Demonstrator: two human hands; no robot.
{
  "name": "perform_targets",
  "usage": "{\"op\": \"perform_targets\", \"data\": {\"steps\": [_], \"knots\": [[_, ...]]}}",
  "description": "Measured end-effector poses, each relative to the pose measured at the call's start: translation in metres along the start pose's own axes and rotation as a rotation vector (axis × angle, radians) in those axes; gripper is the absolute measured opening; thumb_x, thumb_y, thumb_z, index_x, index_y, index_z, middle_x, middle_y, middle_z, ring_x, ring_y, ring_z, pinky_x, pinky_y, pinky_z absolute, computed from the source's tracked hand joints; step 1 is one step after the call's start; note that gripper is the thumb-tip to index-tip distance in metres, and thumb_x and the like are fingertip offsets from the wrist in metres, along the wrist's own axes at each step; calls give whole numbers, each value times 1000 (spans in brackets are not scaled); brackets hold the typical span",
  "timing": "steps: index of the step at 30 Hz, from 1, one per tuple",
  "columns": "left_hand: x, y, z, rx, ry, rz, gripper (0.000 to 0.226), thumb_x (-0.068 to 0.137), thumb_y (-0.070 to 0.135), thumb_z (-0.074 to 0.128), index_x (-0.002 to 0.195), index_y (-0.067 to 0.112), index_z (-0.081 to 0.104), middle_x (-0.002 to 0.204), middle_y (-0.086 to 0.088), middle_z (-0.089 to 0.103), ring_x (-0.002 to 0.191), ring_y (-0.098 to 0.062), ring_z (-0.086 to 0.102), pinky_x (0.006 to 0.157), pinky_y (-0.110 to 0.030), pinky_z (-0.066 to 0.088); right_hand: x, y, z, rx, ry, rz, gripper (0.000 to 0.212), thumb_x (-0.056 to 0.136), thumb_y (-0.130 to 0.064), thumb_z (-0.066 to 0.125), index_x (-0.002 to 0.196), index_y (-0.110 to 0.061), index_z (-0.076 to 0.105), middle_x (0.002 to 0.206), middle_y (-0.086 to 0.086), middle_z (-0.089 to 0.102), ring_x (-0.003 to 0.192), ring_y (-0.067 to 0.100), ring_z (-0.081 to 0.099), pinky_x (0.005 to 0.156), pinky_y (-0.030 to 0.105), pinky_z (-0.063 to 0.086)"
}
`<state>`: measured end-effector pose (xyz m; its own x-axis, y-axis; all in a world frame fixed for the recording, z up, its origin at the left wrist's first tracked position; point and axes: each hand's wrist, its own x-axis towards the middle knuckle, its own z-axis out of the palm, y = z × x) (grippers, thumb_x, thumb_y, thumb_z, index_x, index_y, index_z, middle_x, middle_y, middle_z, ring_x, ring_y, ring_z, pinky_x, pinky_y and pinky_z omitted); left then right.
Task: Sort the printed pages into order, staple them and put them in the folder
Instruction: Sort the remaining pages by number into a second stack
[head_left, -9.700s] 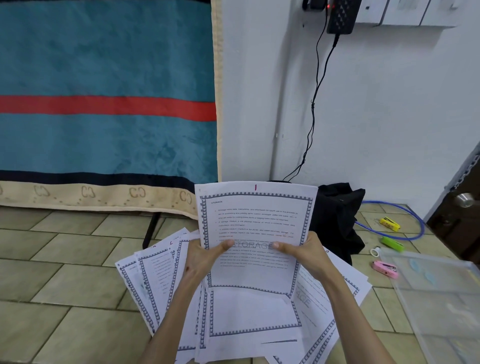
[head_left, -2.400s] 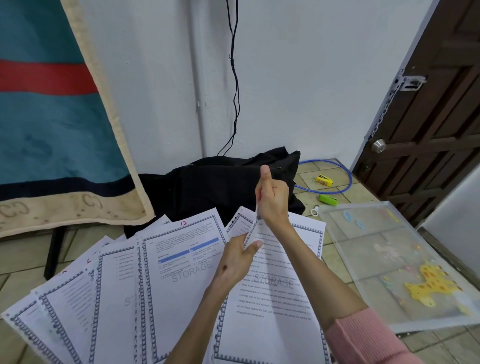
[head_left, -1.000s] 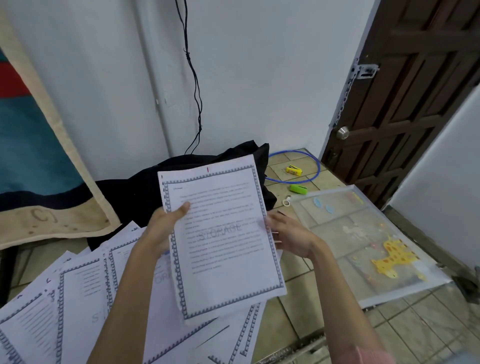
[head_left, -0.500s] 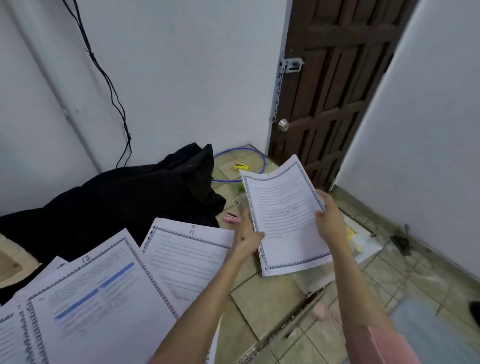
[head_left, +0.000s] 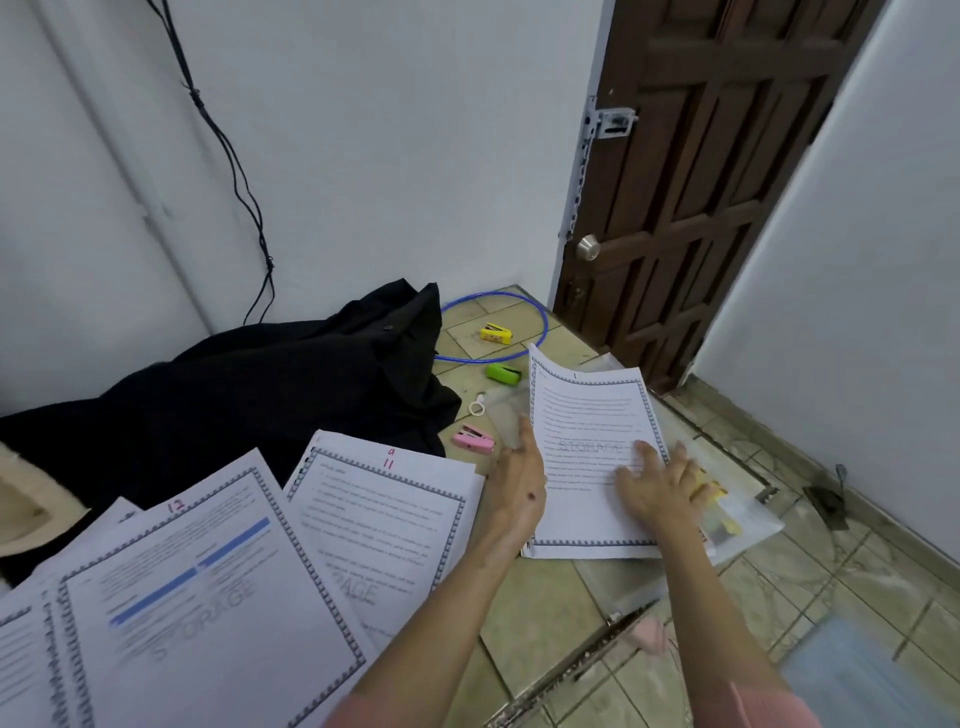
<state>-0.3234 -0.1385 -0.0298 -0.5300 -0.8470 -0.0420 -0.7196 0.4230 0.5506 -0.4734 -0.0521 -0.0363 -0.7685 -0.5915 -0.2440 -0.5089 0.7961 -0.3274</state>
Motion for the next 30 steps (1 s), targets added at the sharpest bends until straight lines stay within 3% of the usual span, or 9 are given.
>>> {"op": "perform_targets", "data": {"steps": [4,9,12,16,19,21,24,26,30], "knots": [[-6,-3,2,7,27,29,76,84,-4,56,145,15,15,112,-17,55,102,-31,53,79,-38,53,-2,-12,-5,-7,-9,37,59,89,-45,40,143,-28,27,159,9,-9,144,34,-18,111,56,-14],[-21,-1,-26,3,68,28,55,89,18,58,138,8,33,135,-11,40,126,-29,35,103,-36,34,-8,-42,-11,-19,102,-38,61,89,-25,46,145,-16,25,158,14,-5,144,35,-14,113,56,-8],[-45,-32,-65,-106,196,-21,39,92,15,51,131,11,43,134,-6,44,127,-25,36,102,-33,35,-36,-90,6,124,200,-220,53,92,-22,47,142,-12,34,157,17,9,145,35,-3,114,55,2],[-102,-107,-122,-166,332,-217,44,97,14,39,141,11,33,146,-4,36,136,-20,29,110,-28,25,-106,-168,56,131,164,-628,44,92,-23,47,133,-10,48,153,19,25,143,38,12,113,55,13],[-160,-174,-154,-197,462,-421,39,98,13,37,136,11,42,144,-4,41,133,-19,36,108,-26,27,-176,-214,97,120,-8,-939,43,95,-24,41,137,-15,44,156,14,18,146,33,3,116,49,4],[-205,-217,-163,-165,544,-574,38,99,16,37,136,12,44,146,-5,40,135,-20,35,109,-26,25,-219,-232,121,100,-150,-1127,50,96,-39,29,141,-21,40,158,9,14,147,29,-1,117,45,-1],[-261,-264,-160,32,479,-813,46,99,35,32,143,21,34,155,-9,23,143,-25,19,116,-40,16,-272,-245,157,-38,-254,-1358,77,86,-67,0,142,-31,38,159,4,14,147,28,-1,114,47,-6],[-281,-277,-152,83,439,-867,62,92,60,15,146,31,25,158,-9,10,146,-27,4,117,-46,5,-290,-244,178,-179,-224,-1434,79,83,-67,-7,142,-36,36,158,1,20,147,30,7,117,57,-1],[-284,-287,-142,136,477,-846,101,67,75,-26,146,35,23,158,-10,9,146,-27,3,117,-46,1,-287,-233,189,-209,-261,-1336,84,74,-73,-15,147,-43,14,159,-6,2,147,25,-8,110,45,-21]]}}
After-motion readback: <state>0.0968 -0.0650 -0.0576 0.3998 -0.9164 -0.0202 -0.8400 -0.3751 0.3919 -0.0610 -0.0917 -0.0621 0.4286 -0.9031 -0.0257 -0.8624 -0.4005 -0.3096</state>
